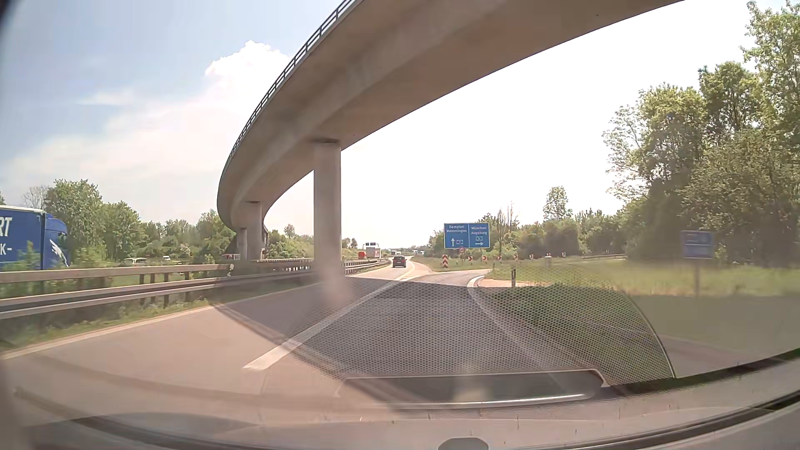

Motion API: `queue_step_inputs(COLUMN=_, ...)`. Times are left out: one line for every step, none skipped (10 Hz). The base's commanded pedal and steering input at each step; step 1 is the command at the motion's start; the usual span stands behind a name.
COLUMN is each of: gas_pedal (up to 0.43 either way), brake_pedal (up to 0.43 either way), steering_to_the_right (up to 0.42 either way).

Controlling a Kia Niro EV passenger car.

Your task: Follow the waypoints while adhering to traffic rules and regulations

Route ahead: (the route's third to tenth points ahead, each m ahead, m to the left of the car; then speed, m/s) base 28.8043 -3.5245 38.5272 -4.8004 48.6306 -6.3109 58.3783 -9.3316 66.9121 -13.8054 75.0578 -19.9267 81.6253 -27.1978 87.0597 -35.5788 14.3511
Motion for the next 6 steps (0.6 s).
queue_step_inputs(gas_pedal=0.079, brake_pedal=0.0, steering_to_the_right=0.001)
queue_step_inputs(gas_pedal=0.079, brake_pedal=0.0, steering_to_the_right=0.002)
queue_step_inputs(gas_pedal=0.02, brake_pedal=0.0, steering_to_the_right=0.003)
queue_step_inputs(gas_pedal=0.0, brake_pedal=0.0, steering_to_the_right=0.003)
queue_step_inputs(gas_pedal=0.0, brake_pedal=0.0, steering_to_the_right=0.004)
queue_step_inputs(gas_pedal=0.0, brake_pedal=0.0, steering_to_the_right=0.006)
